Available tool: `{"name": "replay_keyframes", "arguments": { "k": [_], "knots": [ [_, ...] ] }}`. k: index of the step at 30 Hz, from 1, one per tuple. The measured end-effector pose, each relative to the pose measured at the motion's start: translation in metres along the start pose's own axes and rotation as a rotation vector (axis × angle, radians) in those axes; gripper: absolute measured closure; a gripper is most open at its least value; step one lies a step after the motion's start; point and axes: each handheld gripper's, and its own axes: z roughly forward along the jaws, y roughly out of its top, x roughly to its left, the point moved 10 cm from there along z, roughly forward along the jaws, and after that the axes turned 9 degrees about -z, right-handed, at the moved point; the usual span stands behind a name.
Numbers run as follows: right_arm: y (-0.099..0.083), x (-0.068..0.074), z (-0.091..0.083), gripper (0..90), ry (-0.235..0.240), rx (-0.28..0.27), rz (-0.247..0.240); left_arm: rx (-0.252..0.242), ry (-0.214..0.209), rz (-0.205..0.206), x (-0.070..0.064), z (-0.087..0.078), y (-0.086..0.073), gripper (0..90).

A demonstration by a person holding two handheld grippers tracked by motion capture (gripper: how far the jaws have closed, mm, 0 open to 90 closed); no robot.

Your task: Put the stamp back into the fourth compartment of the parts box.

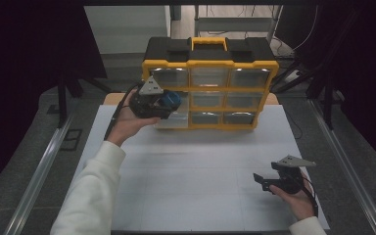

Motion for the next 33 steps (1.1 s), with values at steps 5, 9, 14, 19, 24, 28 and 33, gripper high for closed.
{"name": "replay_keyframes", "arguments": {
  "k": [5,9,14,19,24,28,33],
  "knots": [
    [0.000,0.000,0.000,14.2,0.000,0.000,0.000,-0.004,0.011,-0.015,0.005,0.002,0.003,41.8],
    [0.000,0.000,0.000,14.2,0.000,0.001,0.000,0.004,0.025,-0.022,0.013,0.005,0.002,41.8],
    [0.000,0.000,0.000,14.2,-0.001,0.003,0.000,0.000,0.040,-0.046,0.021,0.006,0.003,41.8],
    [0.000,0.000,0.001,14.2,0.000,0.004,-0.002,0.008,0.064,-0.059,0.027,0.010,0.003,41.8],
    [-0.001,0.000,0.001,14.2,0.000,0.005,0.000,0.022,0.083,-0.061,0.031,0.015,0.000,41.7],
    [-0.001,0.000,0.001,14.2,0.000,0.005,0.001,0.022,0.090,-0.062,0.033,0.016,0.000,41.7],
    [-0.001,0.000,0.001,14.2,-0.002,0.007,0.001,0.014,0.090,-0.057,0.033,0.017,0.001,41.5]
  ]
}}
